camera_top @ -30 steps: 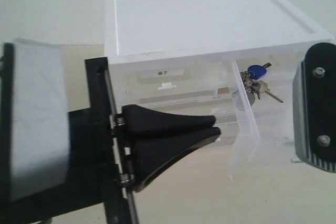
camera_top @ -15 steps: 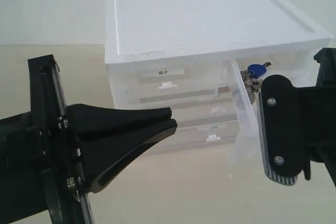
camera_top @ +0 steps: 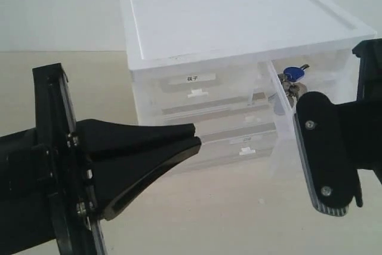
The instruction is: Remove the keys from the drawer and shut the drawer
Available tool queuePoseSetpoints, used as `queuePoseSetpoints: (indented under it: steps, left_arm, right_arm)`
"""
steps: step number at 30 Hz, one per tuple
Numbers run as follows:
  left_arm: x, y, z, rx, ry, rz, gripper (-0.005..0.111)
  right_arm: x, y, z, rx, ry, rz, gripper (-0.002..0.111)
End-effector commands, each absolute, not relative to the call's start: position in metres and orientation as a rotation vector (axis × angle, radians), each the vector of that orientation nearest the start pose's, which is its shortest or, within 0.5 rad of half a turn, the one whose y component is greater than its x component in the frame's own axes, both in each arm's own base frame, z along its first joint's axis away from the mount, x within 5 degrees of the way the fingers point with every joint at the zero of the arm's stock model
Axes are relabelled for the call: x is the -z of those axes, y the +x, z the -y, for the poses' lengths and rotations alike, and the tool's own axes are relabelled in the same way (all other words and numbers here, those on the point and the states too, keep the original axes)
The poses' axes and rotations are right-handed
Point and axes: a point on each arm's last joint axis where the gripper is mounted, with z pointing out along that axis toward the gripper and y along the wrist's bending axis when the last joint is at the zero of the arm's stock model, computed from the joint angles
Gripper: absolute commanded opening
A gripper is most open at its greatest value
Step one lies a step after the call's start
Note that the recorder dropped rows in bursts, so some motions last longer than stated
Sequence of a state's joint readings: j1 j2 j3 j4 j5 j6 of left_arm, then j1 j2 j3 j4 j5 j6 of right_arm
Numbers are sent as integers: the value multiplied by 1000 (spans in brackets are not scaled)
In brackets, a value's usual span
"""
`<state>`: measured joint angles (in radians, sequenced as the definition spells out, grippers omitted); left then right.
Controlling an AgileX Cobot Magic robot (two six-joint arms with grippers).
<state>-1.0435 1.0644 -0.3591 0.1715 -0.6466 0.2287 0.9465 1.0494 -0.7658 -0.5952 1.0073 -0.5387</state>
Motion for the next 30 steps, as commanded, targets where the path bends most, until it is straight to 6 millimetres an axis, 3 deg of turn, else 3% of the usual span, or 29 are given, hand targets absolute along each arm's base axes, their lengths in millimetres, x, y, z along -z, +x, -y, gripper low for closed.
queuePoseSetpoints:
  steps: [1,5,12,22,30]
  left_arm:
    - [-261,102,176,576,1062,-1190,5]
    - [-261,110,171,553,1021,-1225,5]
    - [-261,111,170,547,1029,-1222,5]
    - [-258,111,170,554,1031,-1238,5]
    - [-257,110,169,556,1031,-1233,5]
  right_arm:
    - [-291,127,-136,603,-2045,-1526,0]
    - [-292,118,-145,581,-2085,-1438,0]
    - [-299,126,-143,755,-2070,-1321,0]
    - [-308,129,-158,604,-1859,-1299,0]
    - [-310,128,-164,529,-1802,-1287,0]
